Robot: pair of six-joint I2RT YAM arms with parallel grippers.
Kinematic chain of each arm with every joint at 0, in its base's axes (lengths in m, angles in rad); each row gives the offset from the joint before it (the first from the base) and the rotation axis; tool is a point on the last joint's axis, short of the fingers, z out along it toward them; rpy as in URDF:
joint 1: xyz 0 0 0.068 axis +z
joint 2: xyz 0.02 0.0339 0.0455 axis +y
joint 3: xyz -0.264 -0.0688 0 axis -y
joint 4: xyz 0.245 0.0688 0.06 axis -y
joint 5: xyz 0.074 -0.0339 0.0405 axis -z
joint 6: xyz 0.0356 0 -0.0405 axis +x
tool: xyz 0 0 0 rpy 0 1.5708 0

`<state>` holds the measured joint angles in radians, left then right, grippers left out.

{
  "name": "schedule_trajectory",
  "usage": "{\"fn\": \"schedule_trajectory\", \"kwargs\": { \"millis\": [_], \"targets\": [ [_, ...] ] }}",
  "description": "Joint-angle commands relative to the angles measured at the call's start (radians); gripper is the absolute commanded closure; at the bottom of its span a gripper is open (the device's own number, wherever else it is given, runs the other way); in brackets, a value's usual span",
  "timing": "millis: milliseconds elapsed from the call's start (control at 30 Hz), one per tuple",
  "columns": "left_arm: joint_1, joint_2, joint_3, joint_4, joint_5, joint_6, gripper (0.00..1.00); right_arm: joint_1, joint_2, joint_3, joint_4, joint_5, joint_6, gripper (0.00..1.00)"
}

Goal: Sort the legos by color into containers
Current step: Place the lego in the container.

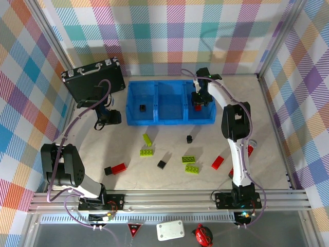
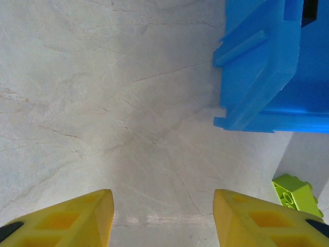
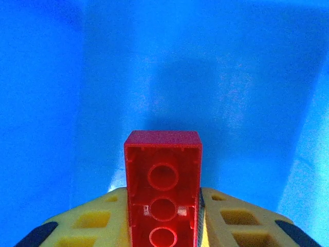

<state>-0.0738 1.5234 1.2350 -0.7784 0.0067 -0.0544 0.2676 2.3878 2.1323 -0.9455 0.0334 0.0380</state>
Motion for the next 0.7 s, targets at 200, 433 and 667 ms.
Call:
{"fn": "schedule_trajectory", "kwargs": {
  "millis": [200,433,667],
  "targets": [
    [0.014,-0.006,0.007,-0.003,0.001,0.01,0.46,-0.007,0.024,0.029,-0.029,0.005,0.105,0.67],
    [0.014,-0.003,0.008,-0.002,0.01,0.008,0.46,-0.005,0.021,0.029,-0.035,0.021,0.194,0.66],
    [0.013,-0.003,0.008,-0.002,0.014,0.007,0.46,-0.004,0.027,0.024,-0.031,0.028,0.185,0.64]
  ]
}}
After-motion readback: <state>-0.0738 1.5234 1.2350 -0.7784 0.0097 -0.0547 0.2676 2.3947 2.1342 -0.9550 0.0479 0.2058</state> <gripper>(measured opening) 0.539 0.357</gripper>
